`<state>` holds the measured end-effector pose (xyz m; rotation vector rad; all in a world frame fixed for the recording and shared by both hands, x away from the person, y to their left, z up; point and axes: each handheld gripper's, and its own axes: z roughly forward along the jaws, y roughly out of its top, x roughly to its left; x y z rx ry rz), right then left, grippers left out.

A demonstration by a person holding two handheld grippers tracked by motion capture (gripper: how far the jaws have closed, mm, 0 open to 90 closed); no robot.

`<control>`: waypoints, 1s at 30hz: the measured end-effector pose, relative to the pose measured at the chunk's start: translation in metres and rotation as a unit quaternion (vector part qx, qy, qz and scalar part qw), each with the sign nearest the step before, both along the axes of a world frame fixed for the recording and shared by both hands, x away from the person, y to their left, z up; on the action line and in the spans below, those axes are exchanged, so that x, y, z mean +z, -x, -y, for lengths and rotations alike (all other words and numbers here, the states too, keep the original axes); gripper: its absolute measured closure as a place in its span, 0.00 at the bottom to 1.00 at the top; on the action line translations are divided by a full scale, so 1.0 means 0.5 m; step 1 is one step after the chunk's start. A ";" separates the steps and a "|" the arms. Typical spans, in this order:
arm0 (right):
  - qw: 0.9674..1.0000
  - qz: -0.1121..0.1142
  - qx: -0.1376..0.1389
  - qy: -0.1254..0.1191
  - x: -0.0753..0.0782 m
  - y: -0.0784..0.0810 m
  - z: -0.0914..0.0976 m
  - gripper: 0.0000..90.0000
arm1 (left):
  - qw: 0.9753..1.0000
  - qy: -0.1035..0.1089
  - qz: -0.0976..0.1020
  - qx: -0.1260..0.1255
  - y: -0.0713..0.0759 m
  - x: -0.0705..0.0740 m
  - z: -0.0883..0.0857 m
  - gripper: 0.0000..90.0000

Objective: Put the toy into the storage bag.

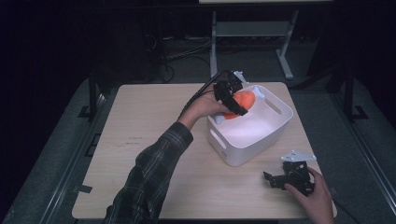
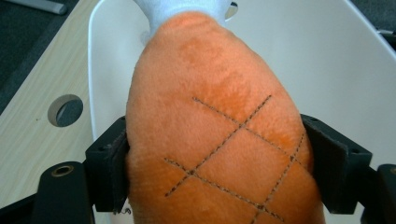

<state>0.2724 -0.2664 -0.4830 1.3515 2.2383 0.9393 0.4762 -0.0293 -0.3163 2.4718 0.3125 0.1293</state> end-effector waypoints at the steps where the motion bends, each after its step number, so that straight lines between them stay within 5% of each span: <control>1: 1.000 0.000 0.000 0.000 0.000 0.000 0.000 0.00 | 1.000 0.002 0.000 0.001 0.000 -0.003 0.000 0.22; 30: 1.000 0.000 0.000 0.000 0.000 0.000 0.000 0.00 | 1.000 -0.006 0.014 0.008 0.007 0.006 -0.020 0.15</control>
